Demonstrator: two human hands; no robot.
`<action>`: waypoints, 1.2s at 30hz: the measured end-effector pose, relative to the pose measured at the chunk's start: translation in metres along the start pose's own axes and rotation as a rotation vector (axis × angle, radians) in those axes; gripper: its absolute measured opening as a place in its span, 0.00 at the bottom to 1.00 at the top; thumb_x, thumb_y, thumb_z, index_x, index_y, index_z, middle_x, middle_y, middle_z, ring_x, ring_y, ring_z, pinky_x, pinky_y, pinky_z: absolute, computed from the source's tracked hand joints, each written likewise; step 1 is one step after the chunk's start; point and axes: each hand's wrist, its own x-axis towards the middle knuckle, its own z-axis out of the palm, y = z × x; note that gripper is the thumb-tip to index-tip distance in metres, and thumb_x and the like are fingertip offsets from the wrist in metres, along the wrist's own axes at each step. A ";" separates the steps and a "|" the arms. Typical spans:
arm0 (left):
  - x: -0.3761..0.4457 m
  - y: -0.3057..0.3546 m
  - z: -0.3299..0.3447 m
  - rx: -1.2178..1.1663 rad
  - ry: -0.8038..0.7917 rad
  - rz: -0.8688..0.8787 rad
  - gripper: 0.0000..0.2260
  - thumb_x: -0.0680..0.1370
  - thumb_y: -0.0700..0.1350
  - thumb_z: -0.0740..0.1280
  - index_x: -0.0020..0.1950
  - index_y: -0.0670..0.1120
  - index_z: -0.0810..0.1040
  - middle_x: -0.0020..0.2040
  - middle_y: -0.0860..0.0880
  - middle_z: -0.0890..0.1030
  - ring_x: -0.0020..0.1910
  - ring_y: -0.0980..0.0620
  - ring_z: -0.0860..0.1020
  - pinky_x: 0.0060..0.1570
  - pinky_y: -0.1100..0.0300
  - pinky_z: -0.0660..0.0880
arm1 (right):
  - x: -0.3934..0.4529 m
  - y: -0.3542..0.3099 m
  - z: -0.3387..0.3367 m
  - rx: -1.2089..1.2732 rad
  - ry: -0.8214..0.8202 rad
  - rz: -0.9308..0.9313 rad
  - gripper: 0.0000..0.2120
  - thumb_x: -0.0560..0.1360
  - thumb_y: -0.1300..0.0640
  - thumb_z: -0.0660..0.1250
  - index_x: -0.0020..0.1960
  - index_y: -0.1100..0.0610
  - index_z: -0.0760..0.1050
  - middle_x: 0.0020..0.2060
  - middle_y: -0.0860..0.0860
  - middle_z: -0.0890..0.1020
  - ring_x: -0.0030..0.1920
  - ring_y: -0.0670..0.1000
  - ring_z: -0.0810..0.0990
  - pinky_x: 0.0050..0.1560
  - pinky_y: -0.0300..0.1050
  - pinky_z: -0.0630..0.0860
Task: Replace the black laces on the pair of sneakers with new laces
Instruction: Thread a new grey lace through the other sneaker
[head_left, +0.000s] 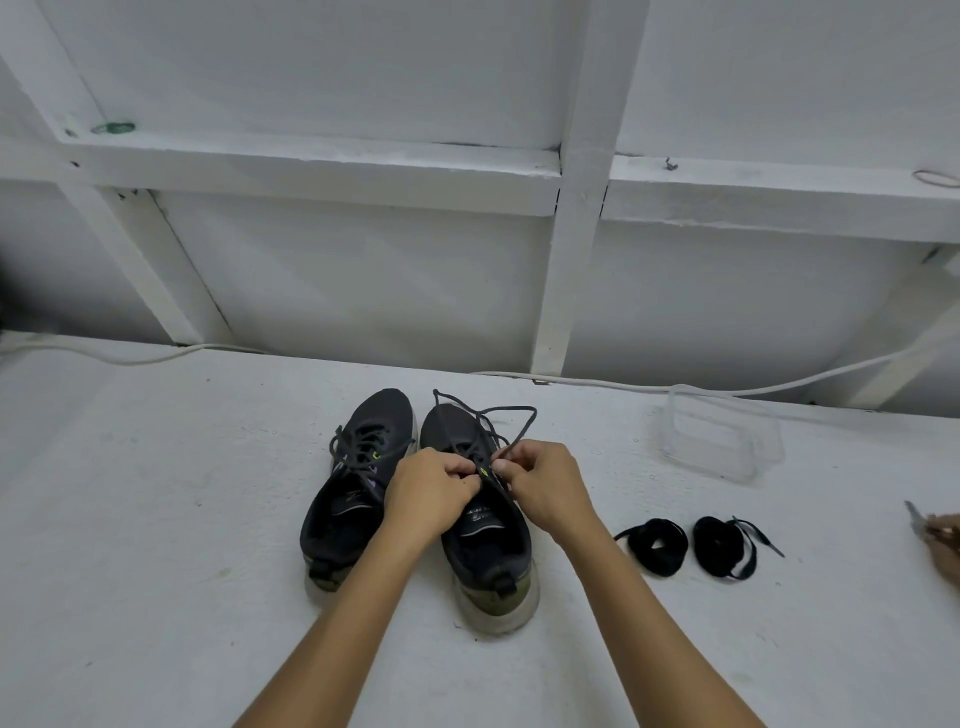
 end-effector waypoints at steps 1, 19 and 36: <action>0.000 0.000 0.000 -0.002 0.000 0.005 0.09 0.75 0.49 0.72 0.55 0.53 0.86 0.37 0.58 0.79 0.52 0.53 0.80 0.54 0.60 0.76 | 0.001 0.001 0.001 0.005 0.001 0.002 0.07 0.77 0.59 0.72 0.42 0.50 0.83 0.38 0.46 0.86 0.42 0.47 0.84 0.51 0.50 0.83; -0.002 0.000 0.001 -0.072 0.007 0.005 0.09 0.74 0.50 0.73 0.54 0.55 0.86 0.38 0.57 0.81 0.48 0.53 0.80 0.53 0.57 0.77 | 0.006 0.003 0.002 0.070 -0.085 0.017 0.05 0.78 0.58 0.72 0.44 0.53 0.85 0.41 0.47 0.86 0.43 0.47 0.83 0.53 0.47 0.81; -0.003 0.004 -0.005 0.019 -0.071 0.038 0.06 0.79 0.46 0.65 0.43 0.52 0.79 0.45 0.52 0.79 0.46 0.54 0.77 0.51 0.59 0.73 | -0.030 0.001 -0.011 0.467 -0.214 0.070 0.09 0.82 0.51 0.66 0.56 0.53 0.81 0.49 0.46 0.86 0.50 0.42 0.83 0.48 0.39 0.80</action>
